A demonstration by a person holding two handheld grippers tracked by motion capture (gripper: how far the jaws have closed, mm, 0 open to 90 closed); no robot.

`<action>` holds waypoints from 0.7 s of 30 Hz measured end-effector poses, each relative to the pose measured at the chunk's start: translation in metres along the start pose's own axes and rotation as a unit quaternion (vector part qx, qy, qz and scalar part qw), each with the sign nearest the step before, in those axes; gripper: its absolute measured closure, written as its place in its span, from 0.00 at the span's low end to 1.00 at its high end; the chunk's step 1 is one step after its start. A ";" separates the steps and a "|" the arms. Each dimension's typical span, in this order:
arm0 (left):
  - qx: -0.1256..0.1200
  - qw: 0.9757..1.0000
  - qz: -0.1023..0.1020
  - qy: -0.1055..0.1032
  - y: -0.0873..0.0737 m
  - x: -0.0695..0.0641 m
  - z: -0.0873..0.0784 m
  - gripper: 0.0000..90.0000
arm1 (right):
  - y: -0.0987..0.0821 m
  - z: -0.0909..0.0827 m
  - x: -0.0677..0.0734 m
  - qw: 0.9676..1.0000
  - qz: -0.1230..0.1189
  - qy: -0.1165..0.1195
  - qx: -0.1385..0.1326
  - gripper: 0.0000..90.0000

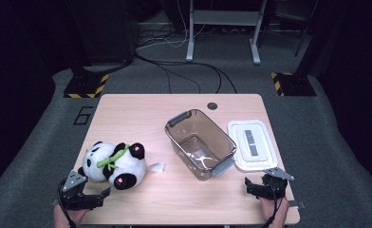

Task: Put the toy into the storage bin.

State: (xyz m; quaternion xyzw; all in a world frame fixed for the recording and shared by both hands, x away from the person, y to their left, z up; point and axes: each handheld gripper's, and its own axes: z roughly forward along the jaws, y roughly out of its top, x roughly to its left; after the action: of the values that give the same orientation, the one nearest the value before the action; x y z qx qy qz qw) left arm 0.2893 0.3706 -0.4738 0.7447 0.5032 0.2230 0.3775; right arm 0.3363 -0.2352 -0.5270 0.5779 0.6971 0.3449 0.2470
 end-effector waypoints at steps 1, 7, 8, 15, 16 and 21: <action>0.000 1.000 0.000 0.000 0.000 0.000 0.000 0.00 | 0.000 0.000 0.000 1.000 0.000 0.000 0.000 0.01; -0.019 1.000 0.005 0.002 0.028 -0.002 -0.010 0.00 | 0.000 -0.001 0.000 1.000 0.000 -0.002 -0.003 0.01; -0.024 1.000 0.005 0.001 0.032 -0.002 -0.009 0.00 | 0.000 -0.001 0.000 1.000 -0.001 -0.002 -0.003 0.01; -0.033 0.999 0.008 -0.014 0.057 -0.001 -0.004 0.00 | 0.000 0.000 0.000 1.000 -0.001 -0.001 -0.001 0.02; -0.036 0.999 0.010 -0.018 0.066 -0.001 0.001 0.00 | 0.000 0.001 0.000 1.000 -0.001 0.000 0.001 0.02; -0.030 0.999 0.021 -0.026 0.080 -0.003 0.010 0.00 | 0.000 0.001 0.000 1.000 0.002 0.000 0.001 0.02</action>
State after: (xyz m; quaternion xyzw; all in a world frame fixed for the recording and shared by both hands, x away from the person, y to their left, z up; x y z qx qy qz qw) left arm 0.3417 0.3475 -0.4170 0.7487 0.4711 0.2266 0.4076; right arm 0.3367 -0.2348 -0.5273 0.5793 0.6968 0.3444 0.2456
